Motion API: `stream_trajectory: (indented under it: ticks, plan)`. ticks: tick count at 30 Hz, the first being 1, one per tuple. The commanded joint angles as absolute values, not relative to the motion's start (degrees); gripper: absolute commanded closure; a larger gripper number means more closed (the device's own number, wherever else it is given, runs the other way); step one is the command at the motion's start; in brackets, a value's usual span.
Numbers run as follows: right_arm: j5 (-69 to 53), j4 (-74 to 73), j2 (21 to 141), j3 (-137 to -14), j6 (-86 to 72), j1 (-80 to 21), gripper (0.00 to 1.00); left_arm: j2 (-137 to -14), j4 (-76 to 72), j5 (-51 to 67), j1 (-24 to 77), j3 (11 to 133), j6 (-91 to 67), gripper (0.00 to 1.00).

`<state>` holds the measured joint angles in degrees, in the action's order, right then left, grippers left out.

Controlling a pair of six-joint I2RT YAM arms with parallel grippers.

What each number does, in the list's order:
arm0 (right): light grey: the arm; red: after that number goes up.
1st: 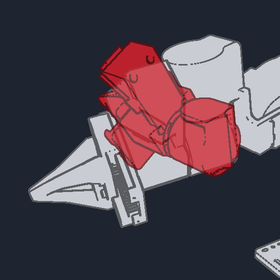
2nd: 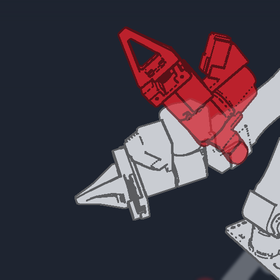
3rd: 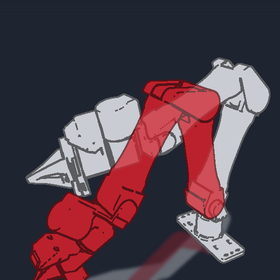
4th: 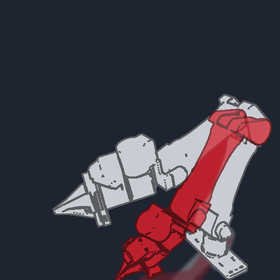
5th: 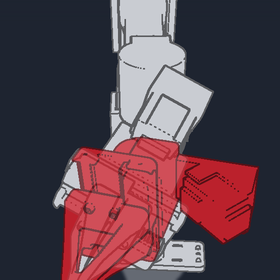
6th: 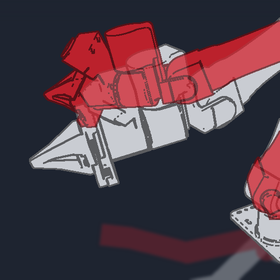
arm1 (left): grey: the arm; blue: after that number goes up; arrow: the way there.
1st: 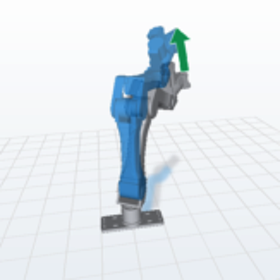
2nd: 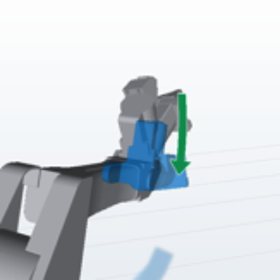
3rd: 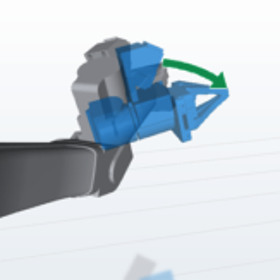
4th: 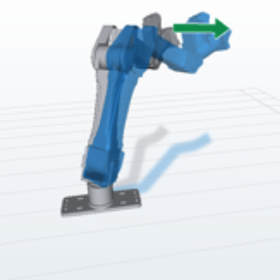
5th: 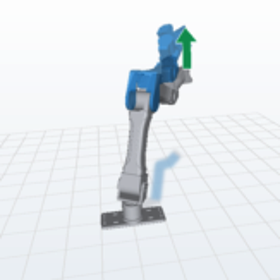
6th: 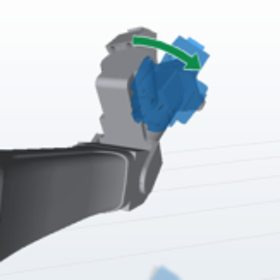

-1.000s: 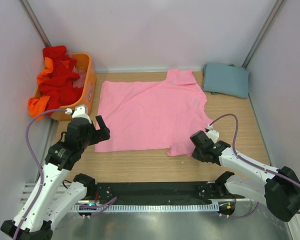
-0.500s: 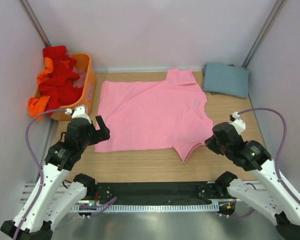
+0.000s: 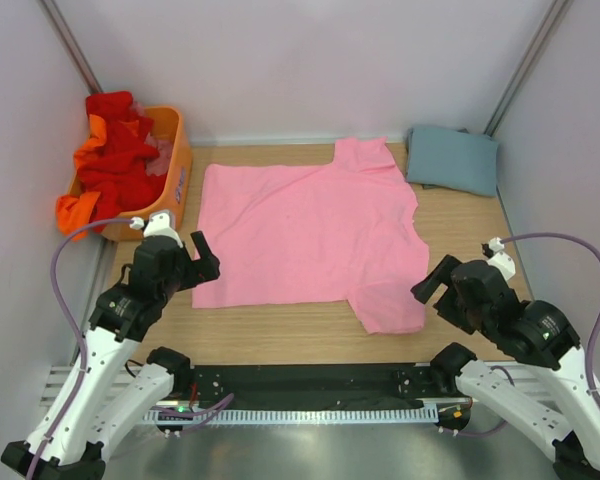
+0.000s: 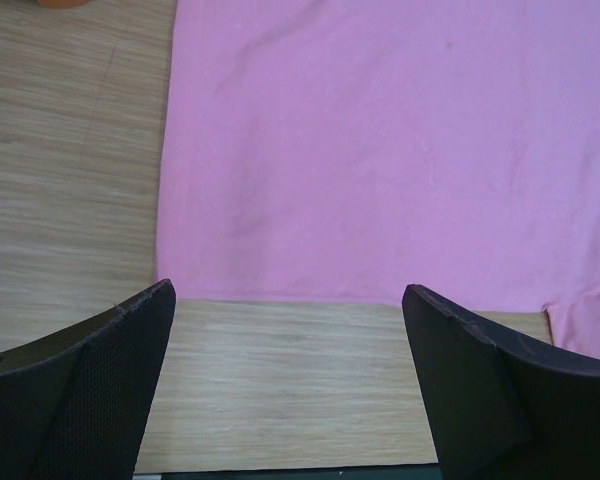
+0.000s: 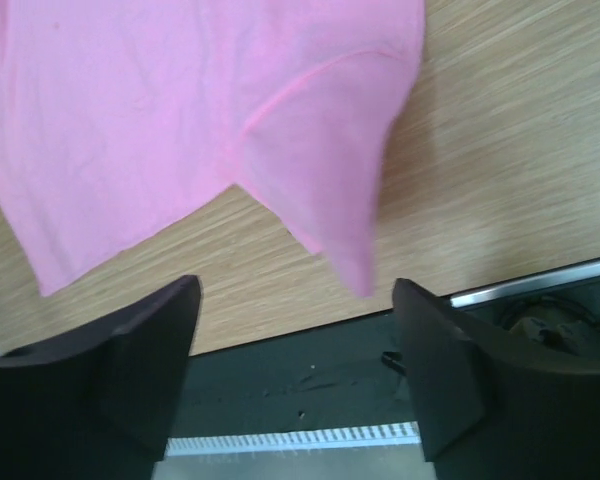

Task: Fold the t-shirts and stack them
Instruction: Flatten the tshirt out

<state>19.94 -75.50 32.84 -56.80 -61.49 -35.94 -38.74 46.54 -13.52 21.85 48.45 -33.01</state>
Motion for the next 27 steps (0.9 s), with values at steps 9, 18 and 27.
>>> stream_trajectory:
  ticks: [9, 18, 27]
  plan:
    - [22.4, -53.6, 48.1, -57.9, -50.8, -36.3, 0.1, -46.8, 47.5, -15.2, 21.9, 49.9, -35.6, 0.07]
    - [6.1, -25.4, 83.6, -62.0, -37.8, -24.8, 0.24, -61.8, 22.8, -9.1, 21.9, 40.5, -44.6, 0.09]
    - [-1.3, -17.8, 93.7, -59.6, -35.4, -19.4, 0.24, -75.1, 16.1, -11.4, 22.0, 38.1, -46.4, 0.1]
